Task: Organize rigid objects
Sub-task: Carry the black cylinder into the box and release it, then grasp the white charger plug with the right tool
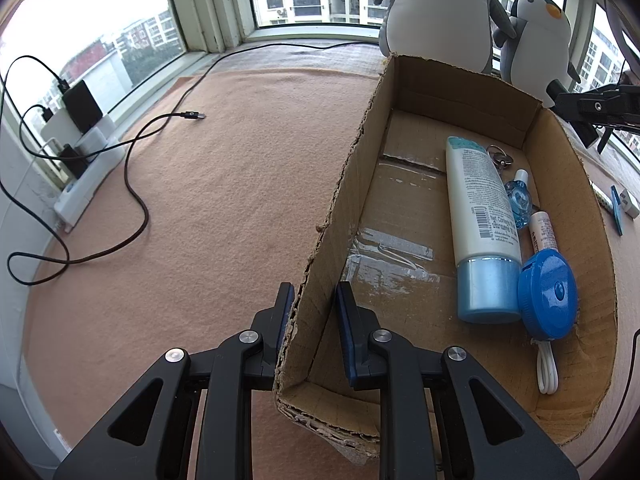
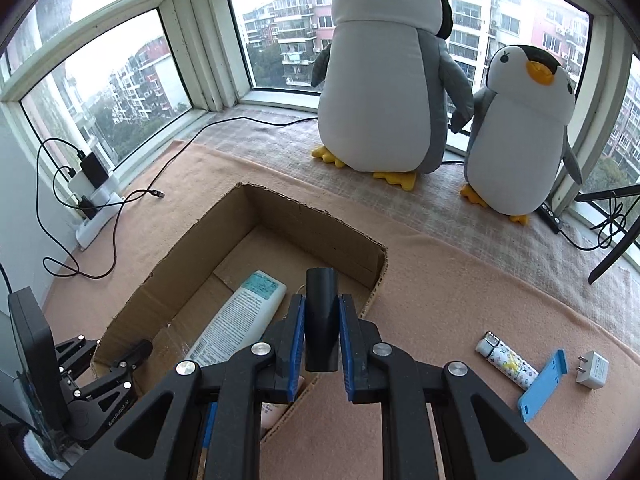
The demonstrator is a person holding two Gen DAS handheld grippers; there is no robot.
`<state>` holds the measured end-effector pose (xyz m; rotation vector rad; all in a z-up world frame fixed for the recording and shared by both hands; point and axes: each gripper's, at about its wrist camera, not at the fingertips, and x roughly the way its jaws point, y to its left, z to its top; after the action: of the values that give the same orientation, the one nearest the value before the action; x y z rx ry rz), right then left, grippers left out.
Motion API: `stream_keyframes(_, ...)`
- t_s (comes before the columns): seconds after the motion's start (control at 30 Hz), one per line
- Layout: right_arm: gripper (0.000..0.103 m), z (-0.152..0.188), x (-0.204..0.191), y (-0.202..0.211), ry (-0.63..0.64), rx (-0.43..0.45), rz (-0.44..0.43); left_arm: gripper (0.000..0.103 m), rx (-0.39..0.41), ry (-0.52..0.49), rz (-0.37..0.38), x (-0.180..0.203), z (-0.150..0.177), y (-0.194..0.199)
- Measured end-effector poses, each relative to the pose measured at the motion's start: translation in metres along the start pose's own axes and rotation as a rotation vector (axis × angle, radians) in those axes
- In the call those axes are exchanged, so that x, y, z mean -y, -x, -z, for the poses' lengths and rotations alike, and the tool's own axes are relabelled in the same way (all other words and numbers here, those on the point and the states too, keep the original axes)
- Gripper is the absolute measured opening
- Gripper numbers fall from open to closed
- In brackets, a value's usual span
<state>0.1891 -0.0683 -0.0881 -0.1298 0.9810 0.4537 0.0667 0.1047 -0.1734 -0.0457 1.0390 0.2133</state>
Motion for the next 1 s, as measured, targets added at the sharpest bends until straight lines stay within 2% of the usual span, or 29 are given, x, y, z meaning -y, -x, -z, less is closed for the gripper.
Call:
stream_keyframes(0.3,0.015,-0.008,-0.021,-0.020,0.021,-0.008,0.005,0.020,0.000,0.000,0.000,0.000,0.000,0.000)
stream_keyframes(0.63,0.015,-0.007,-0.026,-0.028,0.037,-0.010,0.014,0.020,0.001,-0.001,0.000,0.000,0.000,0.000)
stream_keyframes(0.7,0.028,-0.008,-0.027,-0.028,0.042,-0.006,0.013,0.020,0.001,0.000,0.000,0.000,0.001,0.000)
stream_keyframes(0.73,0.048,-0.008,-0.027,-0.026,0.042,-0.002,0.012,0.020,0.001,0.000,-0.001,0.000,0.001,0.000)
stream_keyframes(0.77,0.063,-0.007,-0.027,-0.024,0.042,0.009,0.017,0.020,0.001,-0.001,-0.001,0.000,0.000,0.000)
stream_keyframes(1.0,0.064,-0.007,-0.019,-0.015,0.024,0.030,0.032,0.020,0.001,-0.001,-0.001,-0.001,0.000,0.000)
